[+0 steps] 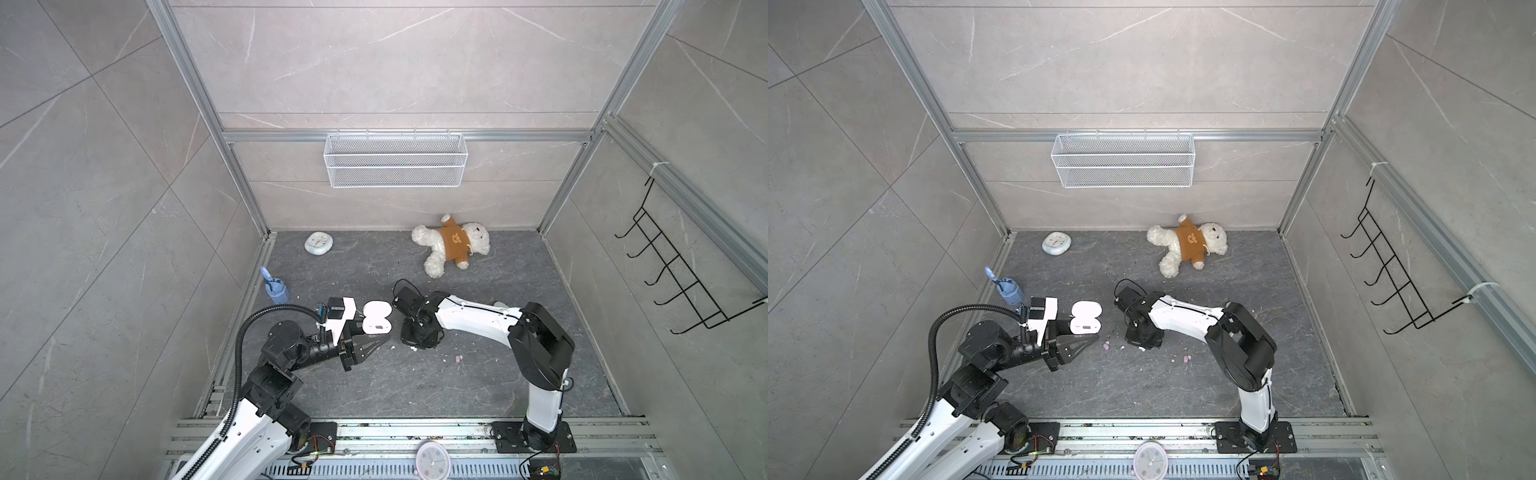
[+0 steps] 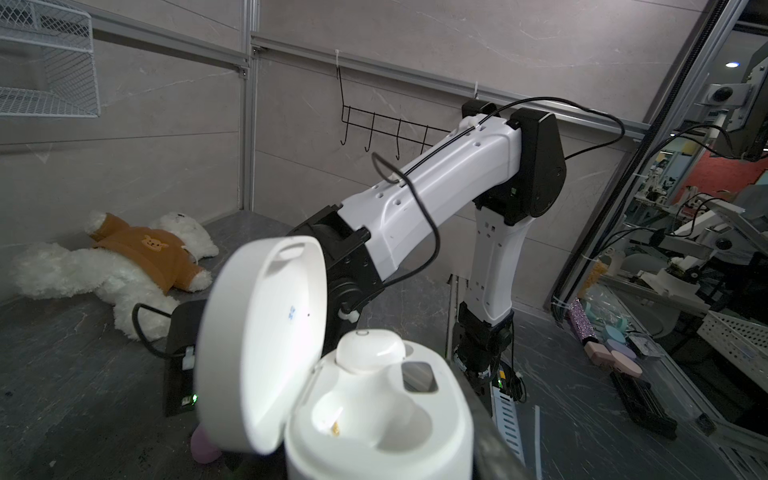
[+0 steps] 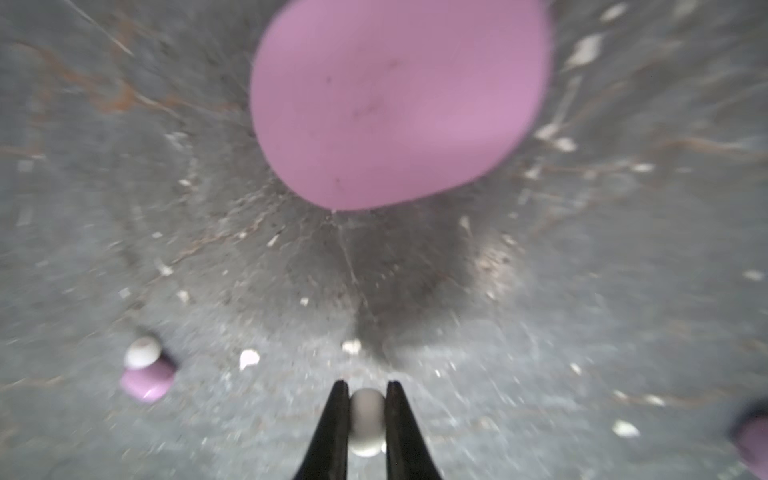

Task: Insert the wireless bluetooth earbuds into the charging case
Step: 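Lower the right gripper and pinch the white earbud between its fingers, then lift the earbud with the right gripper to the open case in the left gripper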

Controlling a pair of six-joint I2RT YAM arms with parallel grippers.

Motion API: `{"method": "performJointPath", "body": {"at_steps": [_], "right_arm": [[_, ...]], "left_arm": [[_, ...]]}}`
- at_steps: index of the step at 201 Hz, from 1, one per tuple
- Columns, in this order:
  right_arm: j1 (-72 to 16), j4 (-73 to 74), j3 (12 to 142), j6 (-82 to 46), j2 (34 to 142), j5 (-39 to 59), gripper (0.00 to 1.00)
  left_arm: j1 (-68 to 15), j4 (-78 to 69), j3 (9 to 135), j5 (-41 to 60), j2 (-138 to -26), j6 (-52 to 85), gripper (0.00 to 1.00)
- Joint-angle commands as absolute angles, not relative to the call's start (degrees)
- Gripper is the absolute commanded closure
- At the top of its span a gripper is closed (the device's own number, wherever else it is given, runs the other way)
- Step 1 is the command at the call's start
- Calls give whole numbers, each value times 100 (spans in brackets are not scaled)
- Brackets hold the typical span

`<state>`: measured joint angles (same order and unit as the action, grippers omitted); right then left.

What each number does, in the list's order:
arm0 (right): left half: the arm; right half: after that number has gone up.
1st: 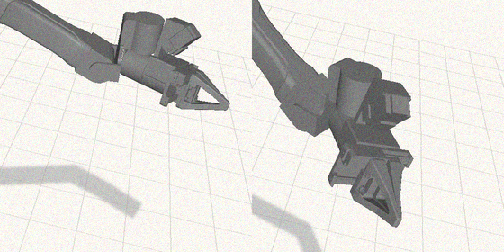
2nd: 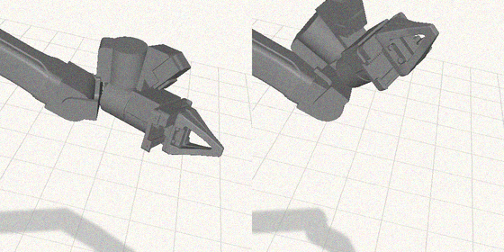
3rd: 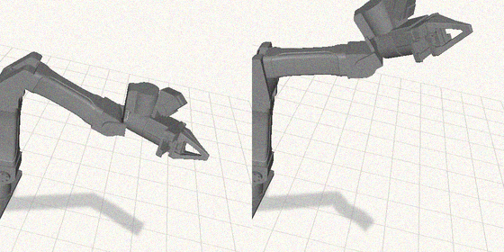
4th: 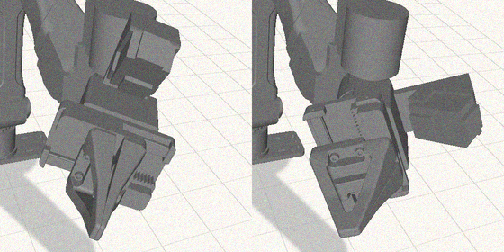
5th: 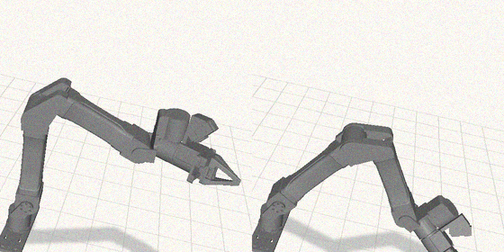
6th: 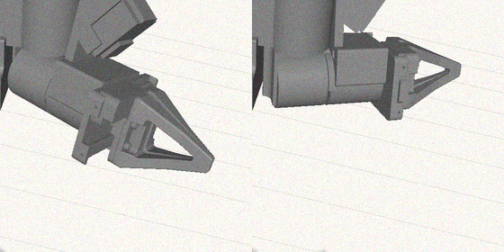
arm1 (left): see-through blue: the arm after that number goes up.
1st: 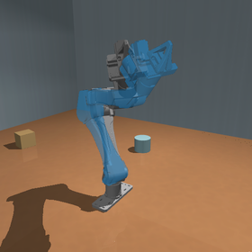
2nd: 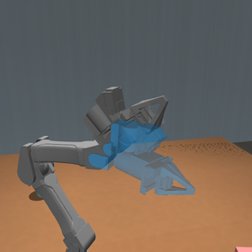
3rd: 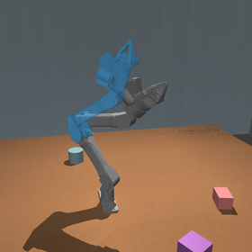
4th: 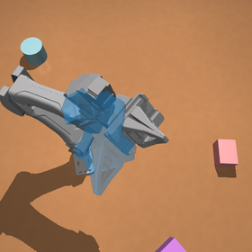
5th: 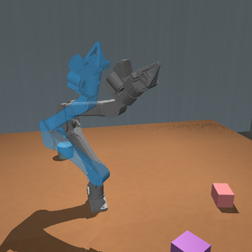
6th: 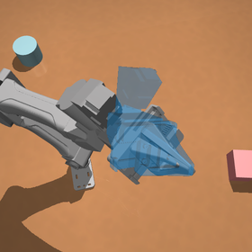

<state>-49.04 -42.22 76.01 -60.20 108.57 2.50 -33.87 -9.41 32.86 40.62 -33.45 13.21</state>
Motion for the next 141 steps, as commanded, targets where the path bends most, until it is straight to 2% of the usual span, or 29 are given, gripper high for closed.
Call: {"method": "performJointPath", "body": {"at_steps": [1,102,141], "right_arm": [[-4878,-4216,7471,-6031,10099,110,95],[-4878,-4480,7486,-6163,7343,165,94],[-4878,-4518,7802,-6266,6718,55,93]], "left_arm": [[-3384,-1437,3296,4122,-3478,1305,81],[-3388,-2579,3478,4307,-4629,1389,83],[-3379,-3115,3558,4391,-5117,1502,83]]}}
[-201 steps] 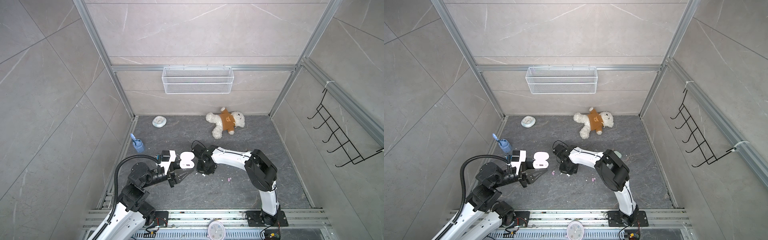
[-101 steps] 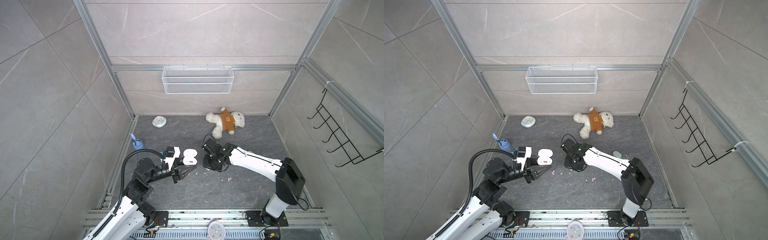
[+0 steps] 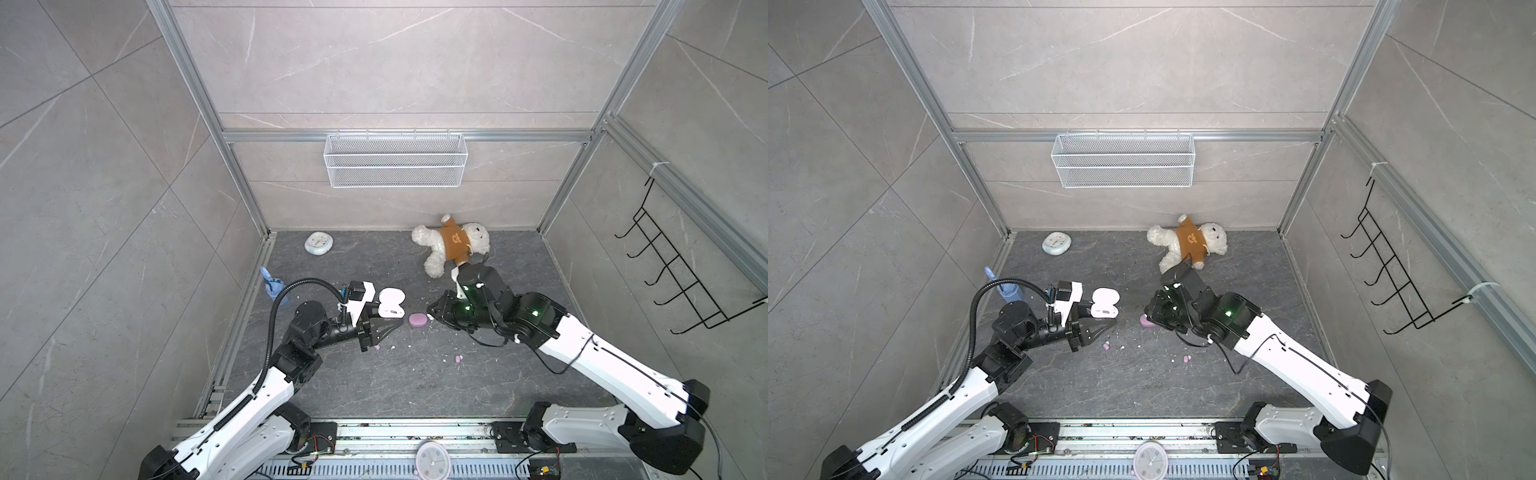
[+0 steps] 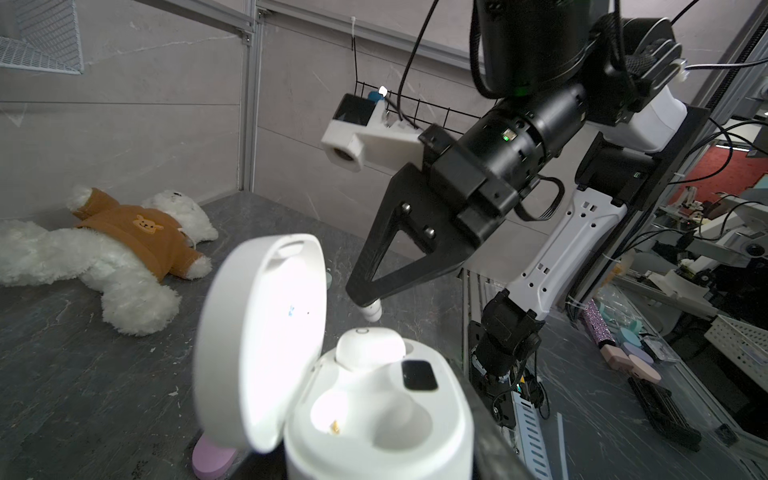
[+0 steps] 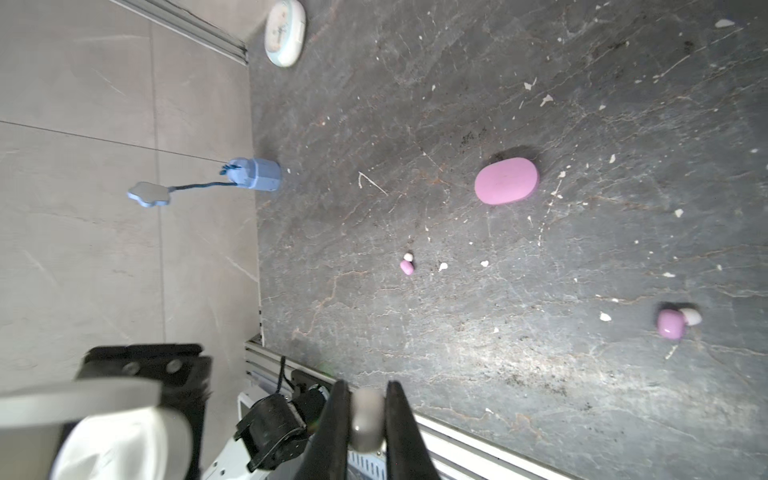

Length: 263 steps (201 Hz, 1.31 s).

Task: Insert the wireless bluetooth earbuds into the charging case
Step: 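Lift the earbud with the right gripper to the open case in the left gripper, then press the earbud down into the empty case slot with the right gripper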

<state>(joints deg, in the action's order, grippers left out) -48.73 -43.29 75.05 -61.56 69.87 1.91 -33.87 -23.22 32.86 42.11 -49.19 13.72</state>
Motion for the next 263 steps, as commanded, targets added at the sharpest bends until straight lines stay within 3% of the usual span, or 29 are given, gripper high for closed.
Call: {"method": "performJointPath", "body": {"at_steps": [1,94,183,263], "right_arm": [[-4878,-4518,7817,-6266,6712,54,93],[-5167,-3466,8891,-5898,7027,485,92],[-5421,-3006,8681,-6038,7204,442,91],[-5507,-3004,8490,-6075,7277,422,90]], "left_arm": [[-3381,-3122,3563,4397,-5129,1502,83],[-3594,-4182,3999,4779,-6198,1608,83],[-3698,-5546,4006,4830,-6744,1999,84],[-3716,-5429,4051,4841,-6558,1952,84]]}}
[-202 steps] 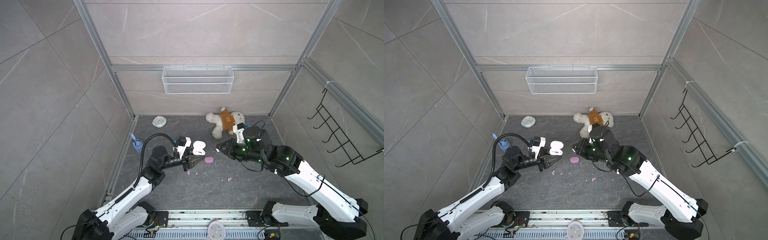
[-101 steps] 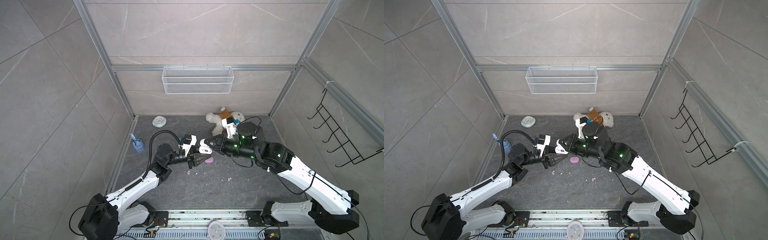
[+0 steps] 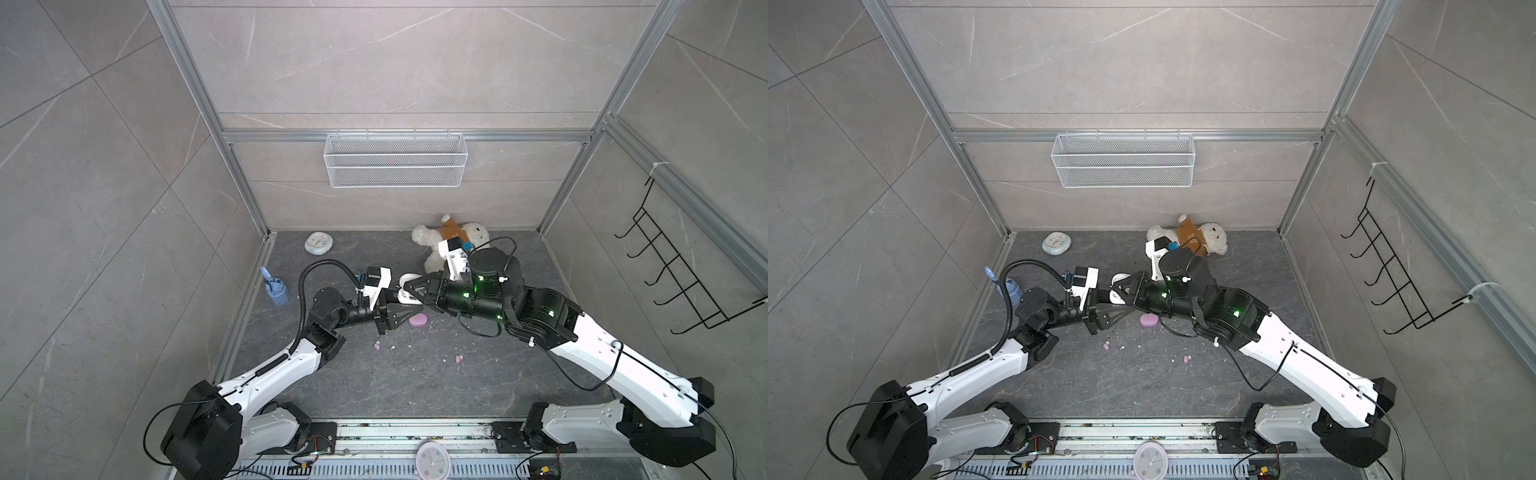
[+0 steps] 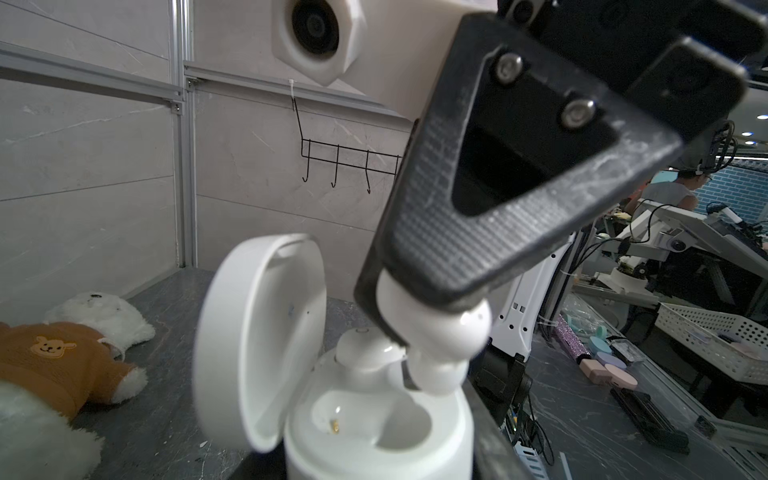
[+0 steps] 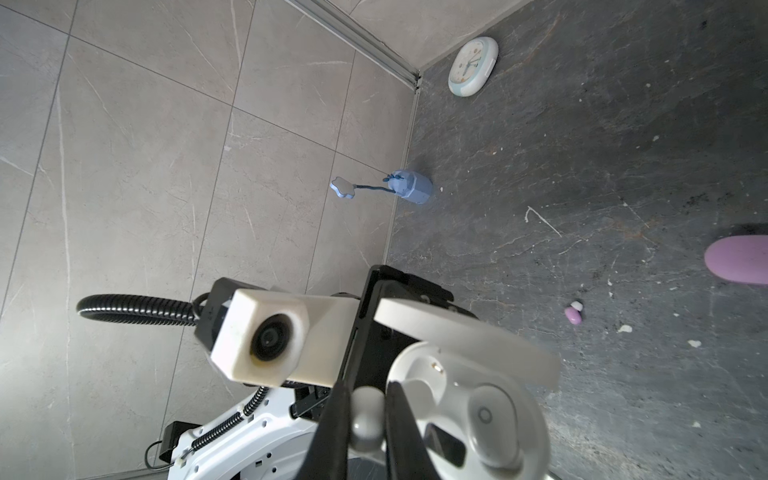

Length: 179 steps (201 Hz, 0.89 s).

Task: Insert the wireless bluetooth earbuds into the charging case
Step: 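Press the earbud down into the empty case slot with the right gripper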

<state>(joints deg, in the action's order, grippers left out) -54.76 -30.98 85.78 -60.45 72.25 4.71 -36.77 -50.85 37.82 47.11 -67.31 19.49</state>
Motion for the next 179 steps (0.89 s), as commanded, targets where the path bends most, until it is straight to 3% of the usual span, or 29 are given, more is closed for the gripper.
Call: {"method": "performJointPath", "body": {"at_steps": [1,152,179], "right_arm": [[-5509,-3005,8490,-6079,7286,426,90],[-5528,-3038,8330,-6086,7261,463,90],[-5527,-3260,8323,-6090,7192,456,83]], "left_arm": [[-3717,-5422,4052,4846,-6553,1951,84],[-3746,-5265,4058,4809,-6442,1880,84],[-3748,-5247,4051,4789,-6409,1858,84]]}}
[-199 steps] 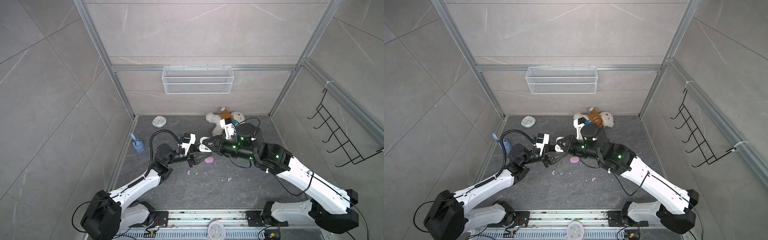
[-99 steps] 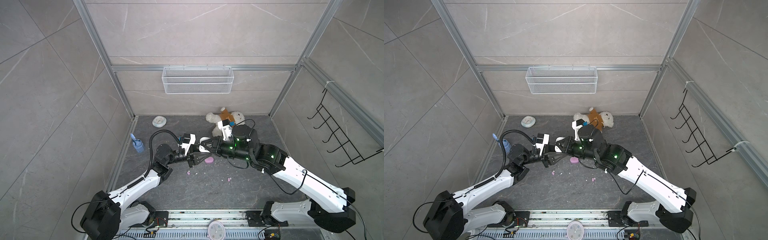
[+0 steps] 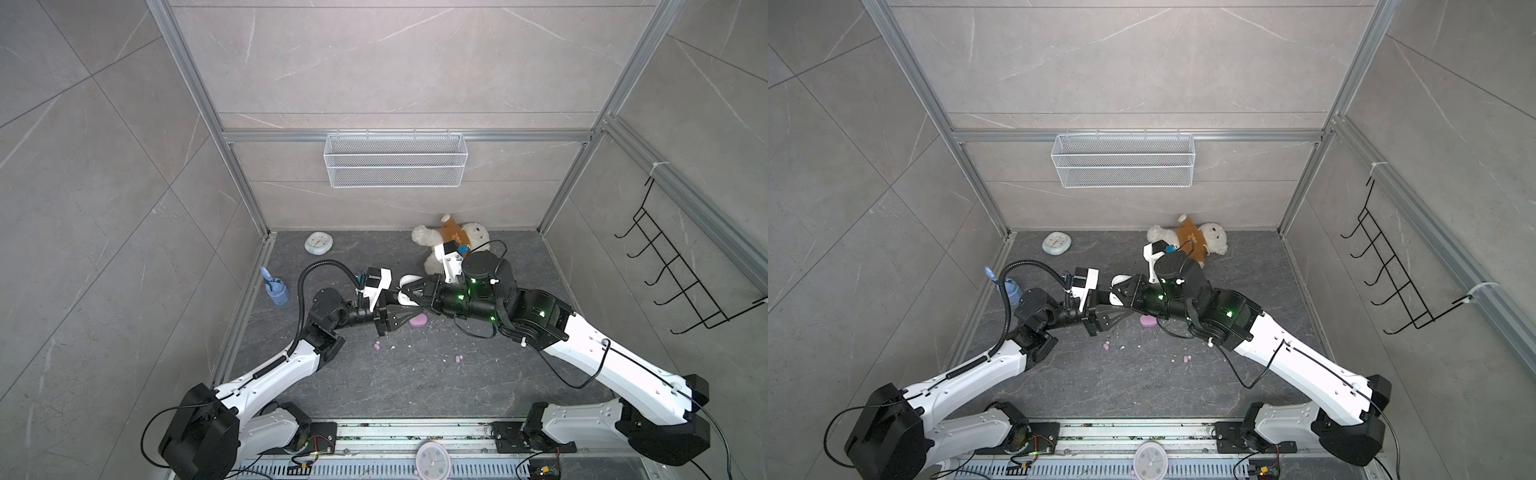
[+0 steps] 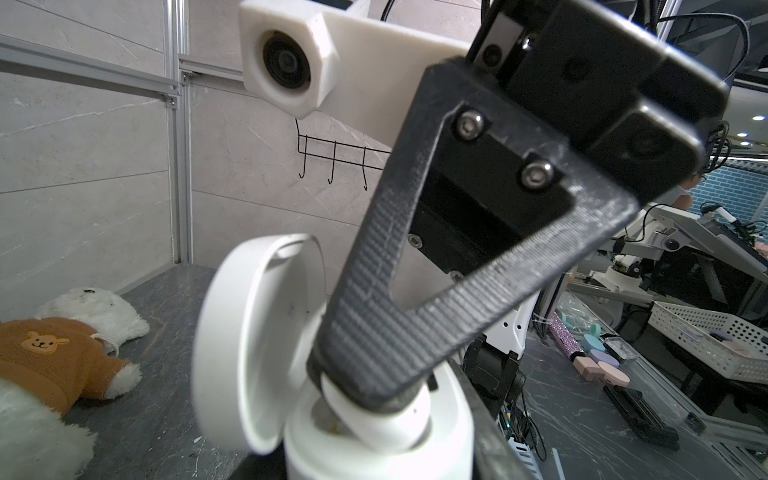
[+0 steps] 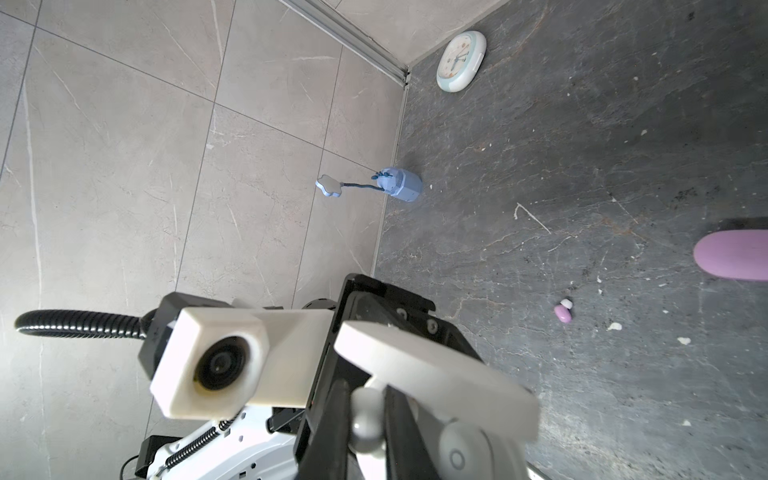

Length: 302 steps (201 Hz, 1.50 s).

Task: Insert the wireless bluetooth earbuds into the charging case
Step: 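Press the earbud down into the empty case slot with the right gripper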

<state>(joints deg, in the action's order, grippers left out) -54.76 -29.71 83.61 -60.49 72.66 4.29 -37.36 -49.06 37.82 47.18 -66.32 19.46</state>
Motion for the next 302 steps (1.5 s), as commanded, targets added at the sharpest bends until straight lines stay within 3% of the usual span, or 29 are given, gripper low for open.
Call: {"method": "performJointPath", "body": {"at_steps": [1,27,126,189,302], "right_arm": [[-5523,-3278,8323,-6086,7191,452,83],[-5537,-3466,8280,-6088,7143,423,72],[-5537,-4091,8675,-5950,7191,305,55],[-5535,-4507,9027,-5736,7300,178,50],[-5535,-4436,9391,-5494,7809,448,50]], "left_arm": [[-3746,-5247,4052,4790,-6408,1856,84],[-3751,-5212,4043,4780,-6363,1827,84],[-3749,-5133,4084,4787,-6337,1775,84],[-3753,-5130,4078,4805,-6293,1771,85],[-3805,-5115,4068,4867,-6249,1784,85]]}}
